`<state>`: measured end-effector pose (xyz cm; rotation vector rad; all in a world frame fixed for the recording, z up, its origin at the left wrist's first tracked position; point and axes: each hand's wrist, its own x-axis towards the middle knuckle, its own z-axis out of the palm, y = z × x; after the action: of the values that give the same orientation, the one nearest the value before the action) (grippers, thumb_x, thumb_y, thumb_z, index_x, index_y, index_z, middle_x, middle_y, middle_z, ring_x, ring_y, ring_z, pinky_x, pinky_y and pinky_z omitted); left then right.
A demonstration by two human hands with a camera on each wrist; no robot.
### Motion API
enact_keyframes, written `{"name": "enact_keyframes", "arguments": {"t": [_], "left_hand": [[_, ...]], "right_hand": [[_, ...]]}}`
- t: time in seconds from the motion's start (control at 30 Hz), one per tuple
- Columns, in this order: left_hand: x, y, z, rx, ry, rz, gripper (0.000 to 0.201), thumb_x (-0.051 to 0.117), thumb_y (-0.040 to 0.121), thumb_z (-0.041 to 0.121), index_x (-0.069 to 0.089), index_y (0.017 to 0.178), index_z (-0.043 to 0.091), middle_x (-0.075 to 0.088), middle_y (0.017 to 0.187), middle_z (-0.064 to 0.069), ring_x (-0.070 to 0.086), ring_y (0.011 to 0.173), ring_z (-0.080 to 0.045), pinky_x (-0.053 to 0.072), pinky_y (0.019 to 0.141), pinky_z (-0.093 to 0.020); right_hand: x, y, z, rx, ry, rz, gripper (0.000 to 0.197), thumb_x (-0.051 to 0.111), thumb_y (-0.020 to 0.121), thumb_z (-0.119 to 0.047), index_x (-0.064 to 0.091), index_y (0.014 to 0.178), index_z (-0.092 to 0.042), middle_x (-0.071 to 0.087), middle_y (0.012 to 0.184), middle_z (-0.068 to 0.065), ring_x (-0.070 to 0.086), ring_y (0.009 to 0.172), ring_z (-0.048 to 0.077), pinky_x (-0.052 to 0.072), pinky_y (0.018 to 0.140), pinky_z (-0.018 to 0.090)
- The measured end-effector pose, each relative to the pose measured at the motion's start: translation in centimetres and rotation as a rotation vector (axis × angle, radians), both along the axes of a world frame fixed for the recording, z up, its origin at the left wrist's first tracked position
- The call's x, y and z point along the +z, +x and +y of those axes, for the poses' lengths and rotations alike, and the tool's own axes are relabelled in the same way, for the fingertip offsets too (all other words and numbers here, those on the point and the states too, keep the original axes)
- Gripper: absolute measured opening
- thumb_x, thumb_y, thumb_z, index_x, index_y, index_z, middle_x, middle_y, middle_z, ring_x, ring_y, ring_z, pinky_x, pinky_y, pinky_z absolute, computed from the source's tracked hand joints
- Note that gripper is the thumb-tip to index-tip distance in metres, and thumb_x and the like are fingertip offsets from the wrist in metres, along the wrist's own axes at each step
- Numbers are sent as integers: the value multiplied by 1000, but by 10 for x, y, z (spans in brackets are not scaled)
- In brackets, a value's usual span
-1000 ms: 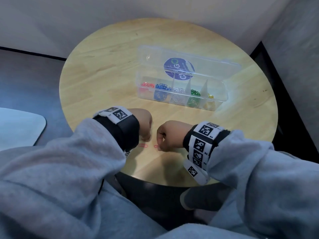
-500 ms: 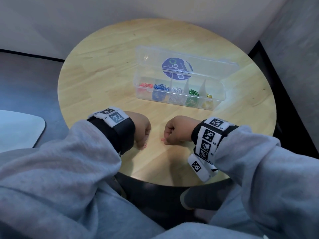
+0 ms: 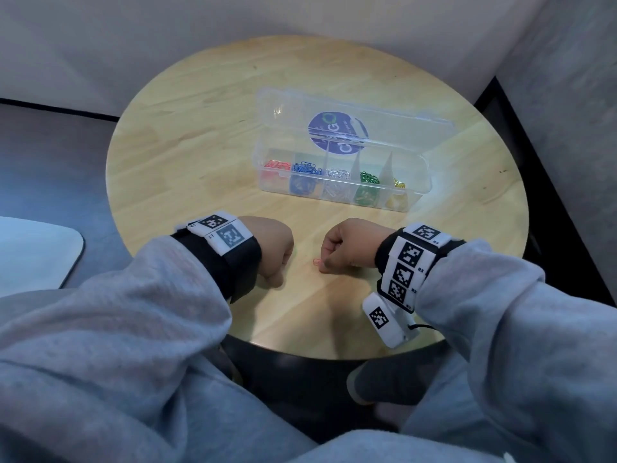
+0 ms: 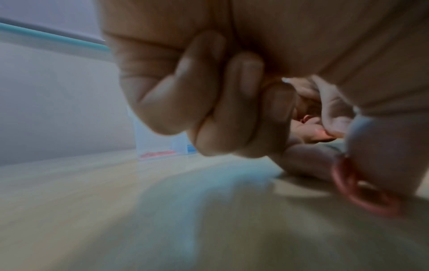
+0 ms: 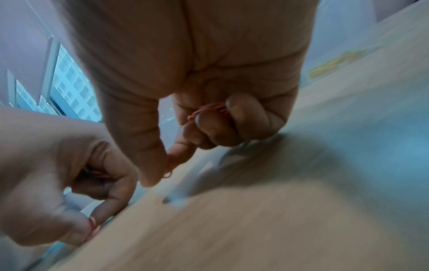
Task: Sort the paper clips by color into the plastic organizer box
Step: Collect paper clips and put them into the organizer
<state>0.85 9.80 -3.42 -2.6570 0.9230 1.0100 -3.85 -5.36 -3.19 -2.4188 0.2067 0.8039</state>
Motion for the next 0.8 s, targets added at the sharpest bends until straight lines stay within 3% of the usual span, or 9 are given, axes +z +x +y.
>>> {"name": "enact_keyframes", "arguments": {"t": [0.17,0.33,0.43,0.6,0.73,0.8], "left_hand": [[-2,-1,3,2,-56,28,9,70,73,28,66,78,22,61,74,5,53,70,-16,36,53,-21],[8,10,17,225,-246,149,11,67,69,24,62,60,21,59,58,9,51,59,-11,44,65,-26],[20,24,28,426,-458,267,17,64,73,19,63,56,20,59,60,1,48,55,-13,42,57,-22],[33,45,38,910,-865,408,24,50,85,-1,56,63,5,60,60,-7,51,43,-8,39,37,-11],[42,58,37,1196,-1212,399,23,46,85,0,51,63,7,56,49,-3,44,35,-4,30,33,-10],[46,65,32,1245,-1278,354,22,46,84,-1,50,64,8,56,49,-2,45,33,-3,29,33,-9]], "right_hand": [[4,-1,-5,-64,34,3,19,74,74,-34,62,66,-22,60,61,-4,52,57,13,46,62,24],[10,2,-10,-99,100,11,12,69,76,-24,60,67,-22,65,71,1,53,60,14,47,66,26],[16,7,-11,-103,144,17,16,66,80,-15,56,68,-18,62,69,3,51,56,12,46,60,20],[27,16,-14,-223,361,35,24,63,85,-2,50,68,-12,55,63,5,46,48,10,40,43,14],[39,26,-16,-308,563,43,21,52,88,9,56,86,-12,53,65,4,48,55,11,41,45,15],[47,33,-18,-330,607,45,24,47,90,9,60,94,-11,50,64,3,46,55,11,42,46,15]]}}
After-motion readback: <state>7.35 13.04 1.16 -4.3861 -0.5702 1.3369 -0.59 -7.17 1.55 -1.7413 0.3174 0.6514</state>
